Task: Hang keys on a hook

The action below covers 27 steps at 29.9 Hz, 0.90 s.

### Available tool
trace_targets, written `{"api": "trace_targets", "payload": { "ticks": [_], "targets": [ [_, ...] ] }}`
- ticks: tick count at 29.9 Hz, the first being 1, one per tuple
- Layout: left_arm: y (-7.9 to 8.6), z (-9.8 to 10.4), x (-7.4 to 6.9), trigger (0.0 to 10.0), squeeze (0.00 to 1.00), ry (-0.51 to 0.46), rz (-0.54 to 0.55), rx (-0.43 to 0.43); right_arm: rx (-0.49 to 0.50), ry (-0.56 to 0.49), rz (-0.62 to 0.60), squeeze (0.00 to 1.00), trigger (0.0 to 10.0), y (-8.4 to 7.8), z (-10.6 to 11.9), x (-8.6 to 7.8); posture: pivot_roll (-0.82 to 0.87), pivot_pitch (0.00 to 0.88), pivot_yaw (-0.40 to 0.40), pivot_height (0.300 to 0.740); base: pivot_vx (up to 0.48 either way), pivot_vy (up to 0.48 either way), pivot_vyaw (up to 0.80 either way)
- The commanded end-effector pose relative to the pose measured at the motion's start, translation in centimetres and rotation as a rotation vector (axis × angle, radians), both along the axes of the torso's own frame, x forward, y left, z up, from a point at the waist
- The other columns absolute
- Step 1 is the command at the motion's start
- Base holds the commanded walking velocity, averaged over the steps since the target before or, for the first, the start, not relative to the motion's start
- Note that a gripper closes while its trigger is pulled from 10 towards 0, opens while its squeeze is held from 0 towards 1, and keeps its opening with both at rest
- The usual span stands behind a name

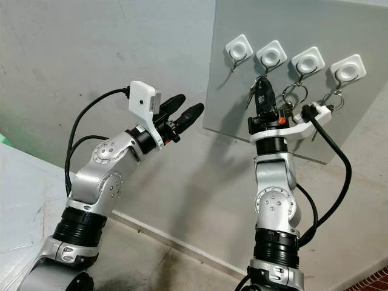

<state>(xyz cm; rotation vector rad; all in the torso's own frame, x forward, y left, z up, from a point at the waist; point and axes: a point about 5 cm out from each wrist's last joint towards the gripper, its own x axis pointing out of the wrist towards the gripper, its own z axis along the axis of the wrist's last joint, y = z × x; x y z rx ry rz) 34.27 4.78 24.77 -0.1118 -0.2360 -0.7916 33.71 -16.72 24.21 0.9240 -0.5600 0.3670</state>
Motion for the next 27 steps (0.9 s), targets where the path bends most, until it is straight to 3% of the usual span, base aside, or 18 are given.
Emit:
{"api": "trace_targets", "payload": {
  "ticks": [1,13,27],
  "targets": [
    [-0.1,1.1,0.0,10.0,0.00,-0.030,-0.004,-0.002,0.001,-0.057,0.006,0.00,10.0,0.0,1.2,-0.2,0.01,0.000,0.002,0.740,0.000,0.000,0.00],
    [-0.1,1.1,0.0,10.0,0.00,-0.030,-0.004,-0.002,0.018,-0.081,-0.004,0.00,10.0,-0.2,1.6,-0.4,0.01,0.000,0.004,0.740,0.000,0.000,0.00],
    [-0.1,1.1,-0.1,10.0,0.00,-0.029,-0.002,-0.001,0.124,0.003,-0.020,0.00,10.0,-1.2,0.5,0.2,0.01,0.000,0.003,0.740,0.000,0.000,0.00]
  ]
}}
